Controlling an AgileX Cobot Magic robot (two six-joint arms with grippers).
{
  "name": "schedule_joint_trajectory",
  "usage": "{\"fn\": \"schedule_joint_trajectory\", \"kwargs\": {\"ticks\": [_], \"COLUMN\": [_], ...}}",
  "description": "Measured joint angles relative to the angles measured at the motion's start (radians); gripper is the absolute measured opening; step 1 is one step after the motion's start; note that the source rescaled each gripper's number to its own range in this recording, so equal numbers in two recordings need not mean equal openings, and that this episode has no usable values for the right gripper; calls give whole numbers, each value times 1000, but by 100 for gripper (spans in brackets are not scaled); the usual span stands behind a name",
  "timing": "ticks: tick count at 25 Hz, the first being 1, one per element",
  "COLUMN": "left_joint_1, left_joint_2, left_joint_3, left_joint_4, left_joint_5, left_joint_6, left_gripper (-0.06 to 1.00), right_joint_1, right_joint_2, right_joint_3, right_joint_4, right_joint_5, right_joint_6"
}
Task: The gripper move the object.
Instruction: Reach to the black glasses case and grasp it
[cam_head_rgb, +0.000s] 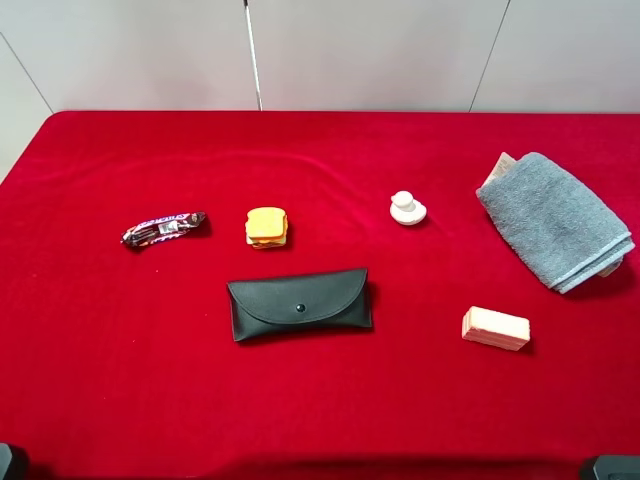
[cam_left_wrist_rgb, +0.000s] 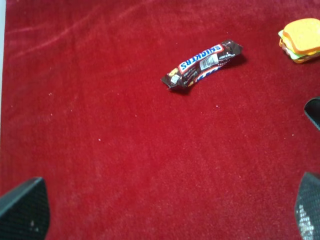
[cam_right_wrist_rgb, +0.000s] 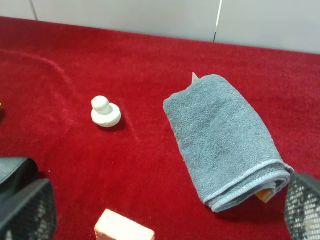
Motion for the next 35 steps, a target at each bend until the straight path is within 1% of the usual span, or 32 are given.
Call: {"fn": "schedule_joint_trajectory", "kwargs": {"ticks": [3,6,12,16,20,23,35], "left_joint_1": [0,0,0,0,0,-4,-183], "left_joint_2": [83,170,349,458,565,638,892], "left_joint_3": [-11,-11,-11,-11,-12,-37,-169], "left_joint_4": [0,-19,-103,-148,-192,-199,-198], "left_joint_5": [-35,-76,-210,-278,-316,-320,-365], "left_joint_6": [61,120,208,300,384,414,422], "left_gripper": [100,100,100,100,100,100,100], "right_joint_1": [0,0,0,0,0,0,0], "right_joint_2": [0,0,0,0,0,0,0], "right_joint_3": [0,0,0,0,0,0,0], "right_joint_4": [0,0,0,0,0,0,0], "right_joint_5": [0,0,0,0,0,0,0], "right_joint_6": [0,0,0,0,0,0,0]}}
